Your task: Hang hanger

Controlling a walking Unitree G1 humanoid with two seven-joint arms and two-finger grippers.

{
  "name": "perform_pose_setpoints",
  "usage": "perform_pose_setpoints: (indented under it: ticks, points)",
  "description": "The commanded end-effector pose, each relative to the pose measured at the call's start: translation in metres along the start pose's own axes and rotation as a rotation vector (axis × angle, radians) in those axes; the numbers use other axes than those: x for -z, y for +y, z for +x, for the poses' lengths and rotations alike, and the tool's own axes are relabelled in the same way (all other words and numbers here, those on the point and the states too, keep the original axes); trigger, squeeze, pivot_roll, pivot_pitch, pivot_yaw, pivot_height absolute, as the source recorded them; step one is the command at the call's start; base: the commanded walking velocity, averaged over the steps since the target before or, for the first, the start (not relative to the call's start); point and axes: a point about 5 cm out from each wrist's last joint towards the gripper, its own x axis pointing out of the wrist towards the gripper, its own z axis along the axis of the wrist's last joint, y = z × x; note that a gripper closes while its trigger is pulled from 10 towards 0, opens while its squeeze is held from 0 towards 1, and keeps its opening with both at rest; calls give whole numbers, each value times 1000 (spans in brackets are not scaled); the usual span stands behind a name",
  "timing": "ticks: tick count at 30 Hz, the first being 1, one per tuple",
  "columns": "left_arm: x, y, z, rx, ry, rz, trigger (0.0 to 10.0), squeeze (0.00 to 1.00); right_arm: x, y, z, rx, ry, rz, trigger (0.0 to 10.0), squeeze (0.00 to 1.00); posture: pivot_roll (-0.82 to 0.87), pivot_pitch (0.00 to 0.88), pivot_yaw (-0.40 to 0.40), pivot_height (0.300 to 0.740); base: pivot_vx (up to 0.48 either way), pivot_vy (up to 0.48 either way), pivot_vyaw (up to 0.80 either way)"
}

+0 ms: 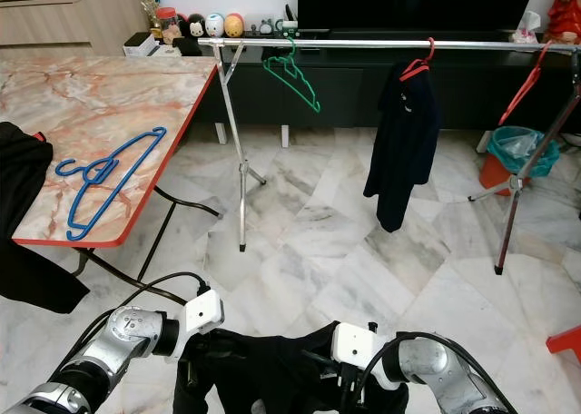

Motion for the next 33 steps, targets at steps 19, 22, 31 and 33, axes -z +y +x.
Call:
perform_pose_setpoints:
  ticks: [19,22,31,33]
  points:
    - [-17,16,-8,-102,-99,-4,4588,0,-6,8,8,-54,-28,-12,0,0,-15,0,52,740,0,0,0]
    - [-16,17,-8,-116,-98,-4,10000,0,-6,8,8,-54,-27,-13,0,0,-15,0,52,740,0,0,0]
    - [-16,15,-9,-86,-115,-27,10000,1000,-7,7,7,-65,-24,-20,0,0,-16,0,48,740,0,0,0]
    - [-17,15,-10,-80,-115,-24,10000,1000,-7,7,7,-67,-23,-20,0,0,-16,0,48,740,0,0,0]
